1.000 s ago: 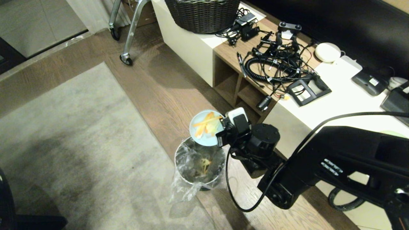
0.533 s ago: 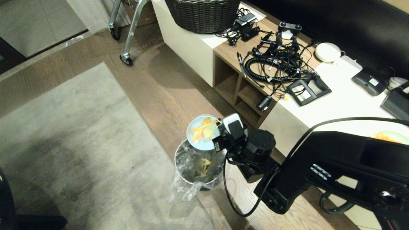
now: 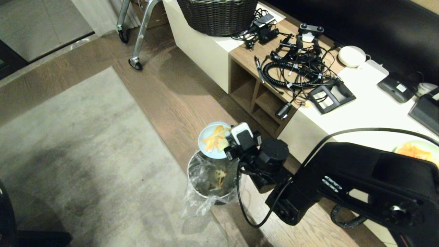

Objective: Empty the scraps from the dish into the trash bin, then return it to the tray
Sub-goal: Pour the leftover food from the bowl into the trash can

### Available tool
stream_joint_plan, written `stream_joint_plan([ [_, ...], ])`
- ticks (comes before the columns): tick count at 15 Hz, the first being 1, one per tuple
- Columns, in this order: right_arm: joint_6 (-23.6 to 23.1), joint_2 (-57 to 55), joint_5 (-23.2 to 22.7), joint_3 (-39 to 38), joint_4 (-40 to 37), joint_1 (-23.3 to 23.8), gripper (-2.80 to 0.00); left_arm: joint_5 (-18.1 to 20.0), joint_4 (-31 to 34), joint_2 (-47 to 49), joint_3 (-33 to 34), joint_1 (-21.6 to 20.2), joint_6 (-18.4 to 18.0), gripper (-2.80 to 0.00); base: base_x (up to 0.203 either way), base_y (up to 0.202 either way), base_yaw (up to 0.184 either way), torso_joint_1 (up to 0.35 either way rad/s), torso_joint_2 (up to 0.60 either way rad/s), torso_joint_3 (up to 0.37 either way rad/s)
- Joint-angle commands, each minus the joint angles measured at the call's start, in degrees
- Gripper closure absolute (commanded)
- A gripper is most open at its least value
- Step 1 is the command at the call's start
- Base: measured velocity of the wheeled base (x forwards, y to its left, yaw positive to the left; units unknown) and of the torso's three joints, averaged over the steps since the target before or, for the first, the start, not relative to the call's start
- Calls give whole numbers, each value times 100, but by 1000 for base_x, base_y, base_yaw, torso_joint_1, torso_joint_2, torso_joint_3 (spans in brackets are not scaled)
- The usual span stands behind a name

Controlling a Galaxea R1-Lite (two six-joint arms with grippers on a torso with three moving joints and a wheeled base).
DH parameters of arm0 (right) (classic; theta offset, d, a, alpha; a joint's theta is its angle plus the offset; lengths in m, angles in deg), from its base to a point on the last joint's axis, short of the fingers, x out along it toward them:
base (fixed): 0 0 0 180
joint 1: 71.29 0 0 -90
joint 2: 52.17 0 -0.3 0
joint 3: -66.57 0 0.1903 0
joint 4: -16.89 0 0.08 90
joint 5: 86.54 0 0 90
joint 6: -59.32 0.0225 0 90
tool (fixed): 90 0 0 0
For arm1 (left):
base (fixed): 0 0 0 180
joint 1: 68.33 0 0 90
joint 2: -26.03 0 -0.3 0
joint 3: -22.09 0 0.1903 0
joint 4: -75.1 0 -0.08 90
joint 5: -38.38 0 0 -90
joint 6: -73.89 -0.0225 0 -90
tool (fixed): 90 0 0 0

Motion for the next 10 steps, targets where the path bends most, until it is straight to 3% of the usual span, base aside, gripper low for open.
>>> stream_joint_plan([
  [1, -222, -90, 9, -14, 274, -2, 0, -4, -2, -2, 0, 0, 1, 0, 0, 0, 0, 0, 0, 0],
  [10, -1537, -173, 9, -23, 274, -2, 0, -4, -2, -2, 0, 0, 1, 0, 0, 0, 0, 0, 0, 0],
])
